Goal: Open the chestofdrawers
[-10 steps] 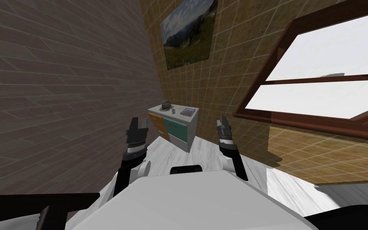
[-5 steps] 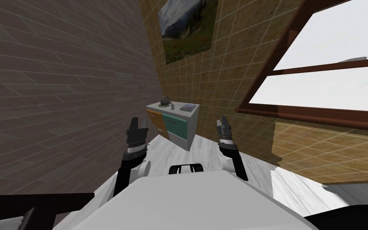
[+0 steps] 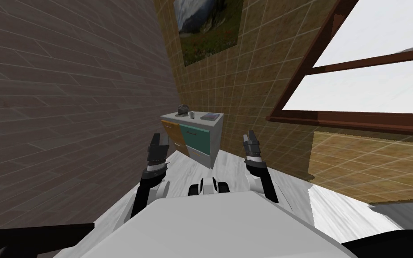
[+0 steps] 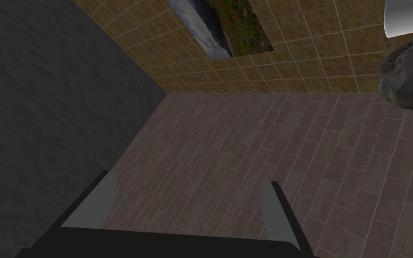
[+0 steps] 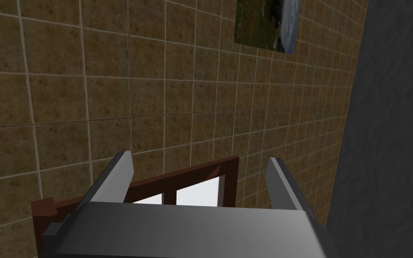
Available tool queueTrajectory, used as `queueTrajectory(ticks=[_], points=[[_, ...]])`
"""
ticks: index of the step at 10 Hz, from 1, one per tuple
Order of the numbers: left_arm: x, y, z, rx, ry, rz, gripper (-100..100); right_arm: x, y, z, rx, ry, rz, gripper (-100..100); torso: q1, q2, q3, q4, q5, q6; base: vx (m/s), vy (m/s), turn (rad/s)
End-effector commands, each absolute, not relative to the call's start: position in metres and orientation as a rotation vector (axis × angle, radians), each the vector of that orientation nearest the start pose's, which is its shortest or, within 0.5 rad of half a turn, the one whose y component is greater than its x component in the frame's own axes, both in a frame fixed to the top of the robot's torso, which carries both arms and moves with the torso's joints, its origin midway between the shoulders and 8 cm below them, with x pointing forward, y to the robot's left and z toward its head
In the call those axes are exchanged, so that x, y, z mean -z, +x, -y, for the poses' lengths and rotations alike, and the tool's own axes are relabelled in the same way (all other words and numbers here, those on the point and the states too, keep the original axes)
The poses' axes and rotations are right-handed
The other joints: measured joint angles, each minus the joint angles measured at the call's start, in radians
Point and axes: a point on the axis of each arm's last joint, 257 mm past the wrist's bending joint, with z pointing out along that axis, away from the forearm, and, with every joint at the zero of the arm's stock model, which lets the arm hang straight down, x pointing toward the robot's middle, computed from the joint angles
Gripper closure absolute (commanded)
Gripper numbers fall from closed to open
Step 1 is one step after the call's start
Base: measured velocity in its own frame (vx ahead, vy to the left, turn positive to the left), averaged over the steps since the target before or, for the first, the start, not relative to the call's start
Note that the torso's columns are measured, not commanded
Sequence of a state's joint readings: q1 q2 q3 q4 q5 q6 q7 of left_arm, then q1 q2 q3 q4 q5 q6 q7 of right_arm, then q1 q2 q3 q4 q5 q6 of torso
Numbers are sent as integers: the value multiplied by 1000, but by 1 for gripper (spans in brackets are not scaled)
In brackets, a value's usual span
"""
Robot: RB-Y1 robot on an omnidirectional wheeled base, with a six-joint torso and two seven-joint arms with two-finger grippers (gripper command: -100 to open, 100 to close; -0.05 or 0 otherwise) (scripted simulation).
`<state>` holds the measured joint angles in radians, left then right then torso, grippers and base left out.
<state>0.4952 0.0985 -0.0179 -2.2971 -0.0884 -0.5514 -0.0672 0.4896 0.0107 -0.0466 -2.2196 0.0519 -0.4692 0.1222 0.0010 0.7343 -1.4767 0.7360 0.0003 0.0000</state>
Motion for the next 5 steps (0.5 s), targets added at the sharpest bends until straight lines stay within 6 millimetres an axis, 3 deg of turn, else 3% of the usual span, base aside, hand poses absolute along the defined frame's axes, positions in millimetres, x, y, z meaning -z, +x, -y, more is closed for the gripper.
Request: queueTrajectory(ticks=[1,5], points=[[-22,341,-243,1210,-424,-741,-100,5,359,294,-1095,644,-717,0,0,2,0,1,0,0,81,31,-40],[6,349,-237,1186,-397,-785,-100,5,359,294,-1095,644,-717,0,-1,4,1,2,0,0,72,29,-49]])
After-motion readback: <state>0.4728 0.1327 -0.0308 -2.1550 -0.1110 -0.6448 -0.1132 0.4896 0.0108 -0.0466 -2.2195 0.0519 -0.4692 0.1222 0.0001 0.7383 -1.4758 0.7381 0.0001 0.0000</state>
